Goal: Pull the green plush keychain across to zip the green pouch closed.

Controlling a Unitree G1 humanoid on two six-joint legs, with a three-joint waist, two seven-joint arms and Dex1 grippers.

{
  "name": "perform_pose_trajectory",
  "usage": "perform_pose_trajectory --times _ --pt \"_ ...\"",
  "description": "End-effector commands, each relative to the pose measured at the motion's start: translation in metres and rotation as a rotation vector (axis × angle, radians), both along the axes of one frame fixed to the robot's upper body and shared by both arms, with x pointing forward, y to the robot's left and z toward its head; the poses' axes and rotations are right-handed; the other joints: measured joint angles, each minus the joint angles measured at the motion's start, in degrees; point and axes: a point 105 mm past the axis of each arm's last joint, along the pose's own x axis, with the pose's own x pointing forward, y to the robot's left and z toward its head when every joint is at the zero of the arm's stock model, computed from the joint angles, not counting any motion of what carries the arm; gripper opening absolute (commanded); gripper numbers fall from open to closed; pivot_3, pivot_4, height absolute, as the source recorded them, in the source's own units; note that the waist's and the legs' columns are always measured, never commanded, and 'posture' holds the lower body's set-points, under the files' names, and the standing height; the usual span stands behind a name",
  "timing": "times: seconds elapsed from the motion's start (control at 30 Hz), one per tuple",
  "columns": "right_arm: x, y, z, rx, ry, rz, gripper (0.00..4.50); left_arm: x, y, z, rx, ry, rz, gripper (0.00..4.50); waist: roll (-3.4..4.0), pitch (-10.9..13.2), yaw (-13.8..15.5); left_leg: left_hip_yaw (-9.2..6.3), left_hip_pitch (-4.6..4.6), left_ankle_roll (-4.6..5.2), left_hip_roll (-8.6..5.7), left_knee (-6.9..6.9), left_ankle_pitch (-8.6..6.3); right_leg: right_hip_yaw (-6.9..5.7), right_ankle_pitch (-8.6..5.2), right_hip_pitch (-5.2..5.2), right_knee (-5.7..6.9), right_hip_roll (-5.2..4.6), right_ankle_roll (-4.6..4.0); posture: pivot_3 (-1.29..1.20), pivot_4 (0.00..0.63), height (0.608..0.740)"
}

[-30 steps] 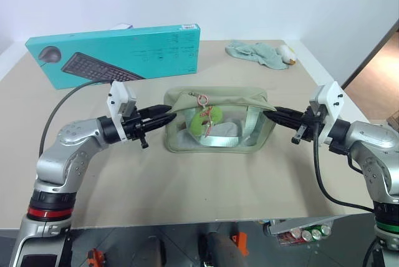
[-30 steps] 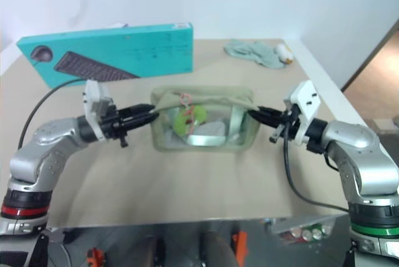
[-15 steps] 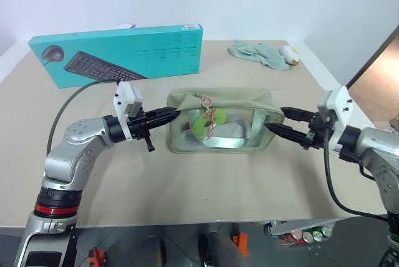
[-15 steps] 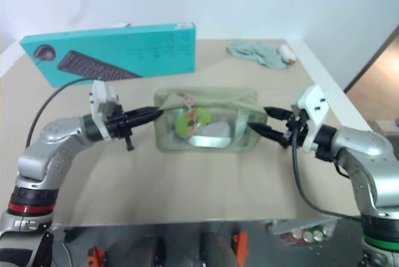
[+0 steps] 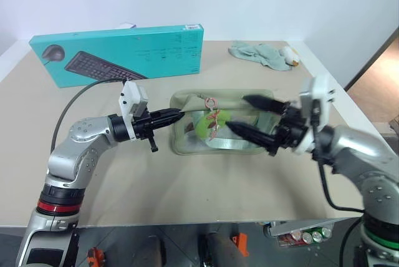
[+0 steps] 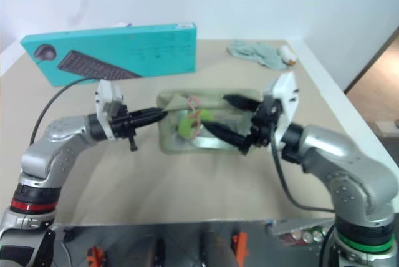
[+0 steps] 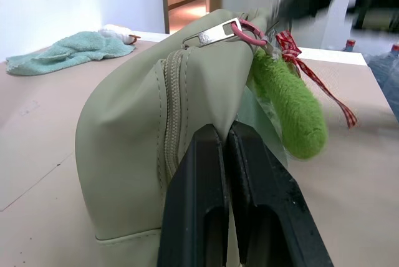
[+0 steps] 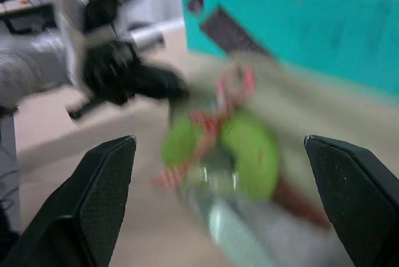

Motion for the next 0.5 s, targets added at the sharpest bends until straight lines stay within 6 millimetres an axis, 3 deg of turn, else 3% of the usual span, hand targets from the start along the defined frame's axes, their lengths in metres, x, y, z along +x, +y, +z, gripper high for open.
perform_pose_trajectory --times 0.03,0.5 --pt "-0.001 0.0 0.008 -0.011 -0.047 0.016 4.49 -0.002 -0.002 0.01 0.001 -0.042 -0.009 0.0 0.0 0.0 0.0 0.02 0.0 0.01 -0.01 0.0 -0.01 -0.01 0.01 0.0 -0.01 -0.01 0.03 0.0 0.15 0.74" --pt "0.022 0.009 -0.007 -0.034 -0.013 0.077 4.49 -0.003 -0.003 0.009 0.001 -0.045 -0.001 0.0 0.0 0.0 0.0 -0.05 0.05 0.02 0.01 0.0 0.0 -0.02 0.03 0.02 -0.02 0.15 -0.05 0.0 0.15 0.74"
